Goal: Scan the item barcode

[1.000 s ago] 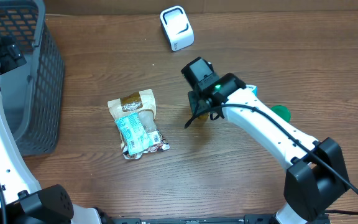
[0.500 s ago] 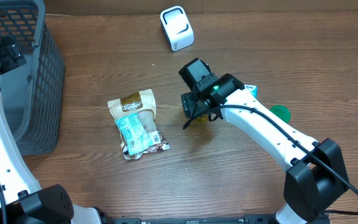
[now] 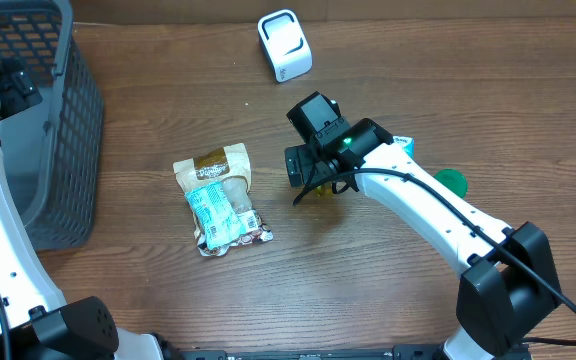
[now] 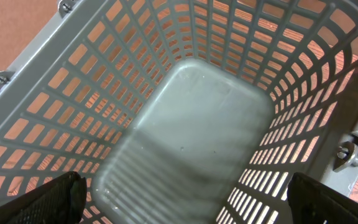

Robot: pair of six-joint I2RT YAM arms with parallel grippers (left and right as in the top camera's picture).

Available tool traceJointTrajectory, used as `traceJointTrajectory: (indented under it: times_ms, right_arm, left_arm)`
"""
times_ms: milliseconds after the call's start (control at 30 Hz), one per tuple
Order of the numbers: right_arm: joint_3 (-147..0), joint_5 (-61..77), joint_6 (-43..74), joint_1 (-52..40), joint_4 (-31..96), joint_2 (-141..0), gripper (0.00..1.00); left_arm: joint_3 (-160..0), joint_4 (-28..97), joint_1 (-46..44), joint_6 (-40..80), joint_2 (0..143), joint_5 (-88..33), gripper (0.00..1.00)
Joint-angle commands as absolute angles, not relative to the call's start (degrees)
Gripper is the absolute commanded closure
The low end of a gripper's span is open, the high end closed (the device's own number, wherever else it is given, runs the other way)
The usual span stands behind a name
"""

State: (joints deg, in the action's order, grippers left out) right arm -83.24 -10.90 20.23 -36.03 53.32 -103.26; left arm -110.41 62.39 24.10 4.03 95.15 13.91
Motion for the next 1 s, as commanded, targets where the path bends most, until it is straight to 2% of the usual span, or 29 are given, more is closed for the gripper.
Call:
traceJointTrajectory:
  times_ms: [0, 67, 233, 467, 967]
  right_arm:
    - [-83.53, -11.09, 21.23, -35.81, 53.1, -103.0, 0.18]
    - [-83.53, -11.09, 21.26, -35.81, 53.15, -103.0, 0.26]
    - [-80.9, -12.86, 21.32, -35.51, 51.86, -103.0, 0.32]
    - [-80.53, -12.8, 21.52, -33.34, 51.35, -103.0, 0.48]
    - [-80.53, -10.39, 22.72, -33.08, 51.22, -103.0, 0.52]
  left_arm:
    - [-111.22, 62.37, 23.92, 2.96, 95.13, 13.5, 0.0]
    - [-111.22, 62.37, 23.92, 2.96, 95.13, 13.47, 0.01]
    - [-111.22, 62.37, 23.92, 2.94, 95.13, 13.5, 0.0]
    - [-111.22, 62.37, 23.92, 2.94, 95.13, 13.5, 0.01]
    - [-111.22, 62.37, 23.92, 2.96, 95.13, 13.5, 0.0]
